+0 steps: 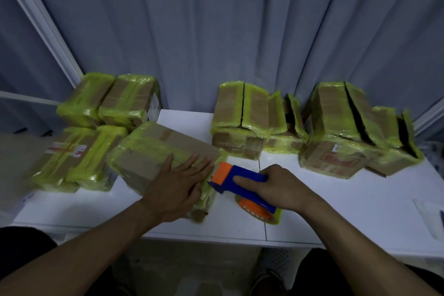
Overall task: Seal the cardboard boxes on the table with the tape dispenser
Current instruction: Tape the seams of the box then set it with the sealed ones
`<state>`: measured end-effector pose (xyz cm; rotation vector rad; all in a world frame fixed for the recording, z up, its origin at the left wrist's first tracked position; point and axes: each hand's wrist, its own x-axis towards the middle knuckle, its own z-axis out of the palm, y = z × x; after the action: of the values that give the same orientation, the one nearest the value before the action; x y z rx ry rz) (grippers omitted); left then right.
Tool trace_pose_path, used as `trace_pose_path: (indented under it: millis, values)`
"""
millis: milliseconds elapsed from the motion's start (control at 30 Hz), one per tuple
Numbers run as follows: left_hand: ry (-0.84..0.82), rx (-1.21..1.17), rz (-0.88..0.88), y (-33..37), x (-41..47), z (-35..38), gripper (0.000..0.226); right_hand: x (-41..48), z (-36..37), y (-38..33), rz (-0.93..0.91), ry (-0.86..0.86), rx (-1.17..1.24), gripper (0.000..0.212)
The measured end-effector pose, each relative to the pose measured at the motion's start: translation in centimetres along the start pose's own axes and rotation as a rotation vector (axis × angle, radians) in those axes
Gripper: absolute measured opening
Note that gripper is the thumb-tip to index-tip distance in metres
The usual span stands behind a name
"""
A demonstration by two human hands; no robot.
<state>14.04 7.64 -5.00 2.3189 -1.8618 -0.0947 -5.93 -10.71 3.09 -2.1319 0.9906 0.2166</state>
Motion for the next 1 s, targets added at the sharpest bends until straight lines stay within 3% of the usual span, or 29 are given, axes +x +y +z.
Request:
trace_pose_path:
  millis: [667,1000]
  values:
    - [-0.054,-0.002,-0.020,-0.2,0.0,0.2,0.056,-2.2,-1.4,4.6,0.054,-0.095,0.074,0.066]
    - [-0.020,-0.148,-0.079,0.2,0.5,0.0,0.058,1.6,1.5,4.0,0.044,-0.117,0.003,0.065]
